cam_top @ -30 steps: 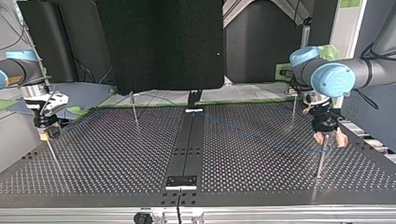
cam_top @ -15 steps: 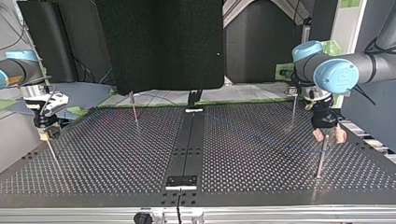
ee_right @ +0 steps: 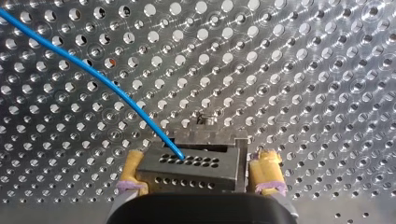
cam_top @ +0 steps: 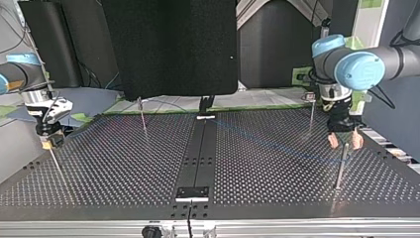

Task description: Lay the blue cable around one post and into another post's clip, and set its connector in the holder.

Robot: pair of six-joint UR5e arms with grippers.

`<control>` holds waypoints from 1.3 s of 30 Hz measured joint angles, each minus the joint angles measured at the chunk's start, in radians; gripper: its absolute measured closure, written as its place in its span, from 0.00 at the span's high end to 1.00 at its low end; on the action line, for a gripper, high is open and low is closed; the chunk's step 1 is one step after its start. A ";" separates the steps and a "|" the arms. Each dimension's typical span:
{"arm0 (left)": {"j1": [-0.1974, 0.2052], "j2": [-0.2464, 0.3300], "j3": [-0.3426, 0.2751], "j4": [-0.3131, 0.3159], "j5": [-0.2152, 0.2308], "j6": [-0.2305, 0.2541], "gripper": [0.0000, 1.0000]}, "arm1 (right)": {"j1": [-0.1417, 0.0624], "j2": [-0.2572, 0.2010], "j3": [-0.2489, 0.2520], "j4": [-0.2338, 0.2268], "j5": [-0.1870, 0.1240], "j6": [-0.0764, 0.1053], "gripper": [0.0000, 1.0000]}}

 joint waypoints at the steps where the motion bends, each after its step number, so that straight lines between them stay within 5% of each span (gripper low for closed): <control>1: 0.000 0.008 -0.008 -0.001 0.001 0.000 1.00 | 0.000 0.000 0.000 0.000 0.000 0.000 0.99; 14: 0.001 0.133 -0.099 -0.072 -0.051 0.077 1.00 | 0.000 0.000 0.000 0.000 0.000 0.000 0.99; 25: -0.015 0.233 -0.007 -0.173 -0.099 0.179 1.00 | 0.000 0.000 0.000 0.000 0.000 0.000 0.99; 39: -0.105 0.237 0.122 -0.303 -0.077 0.308 1.00 | 0.000 0.000 0.000 0.000 0.000 0.000 0.99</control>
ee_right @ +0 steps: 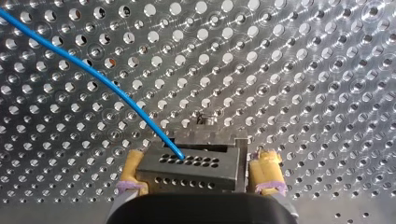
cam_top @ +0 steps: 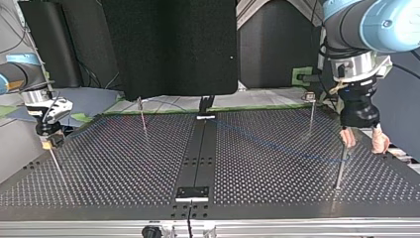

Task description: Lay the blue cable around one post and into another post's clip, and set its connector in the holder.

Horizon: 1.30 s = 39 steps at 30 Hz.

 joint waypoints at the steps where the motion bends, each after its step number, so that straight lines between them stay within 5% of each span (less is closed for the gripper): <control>1: -0.009 -0.001 0.009 -0.010 -0.002 0.009 1.00 | 0.000 0.000 0.000 0.000 0.000 0.000 0.99; 9: -0.053 -0.003 0.097 -0.097 0.000 0.097 1.00 | 0.000 0.000 0.000 0.000 0.000 0.000 0.99; 26: -0.073 -0.013 0.239 -0.239 -0.035 0.240 1.00 | 0.000 0.000 0.000 0.000 0.000 0.000 0.99; 39: -0.064 -0.113 0.264 -0.330 -0.125 0.348 1.00 | 0.000 0.000 0.000 0.000 0.000 0.000 0.99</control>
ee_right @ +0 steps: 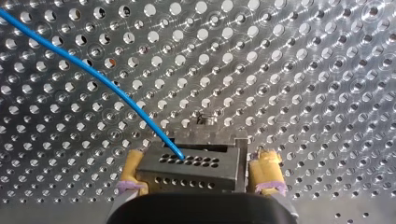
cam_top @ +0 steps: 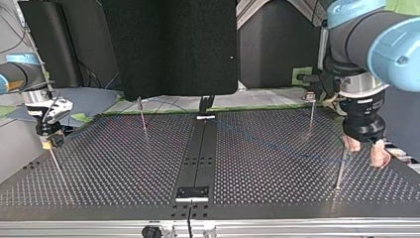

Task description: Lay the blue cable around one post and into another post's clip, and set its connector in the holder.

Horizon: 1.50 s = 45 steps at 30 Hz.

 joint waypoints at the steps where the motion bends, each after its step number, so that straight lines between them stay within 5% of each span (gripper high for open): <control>1: 0.000 -0.007 0.000 0.000 -0.007 0.007 1.00 | 0.000 0.000 0.000 0.000 0.000 0.000 0.99; 24: -0.009 -0.025 -0.001 0.012 0.029 0.207 1.00 | 0.000 0.000 0.000 0.000 0.000 0.000 0.99; 45: -0.017 -0.018 -0.001 0.009 0.006 0.401 1.00 | 0.000 0.000 0.000 0.000 0.000 0.000 0.99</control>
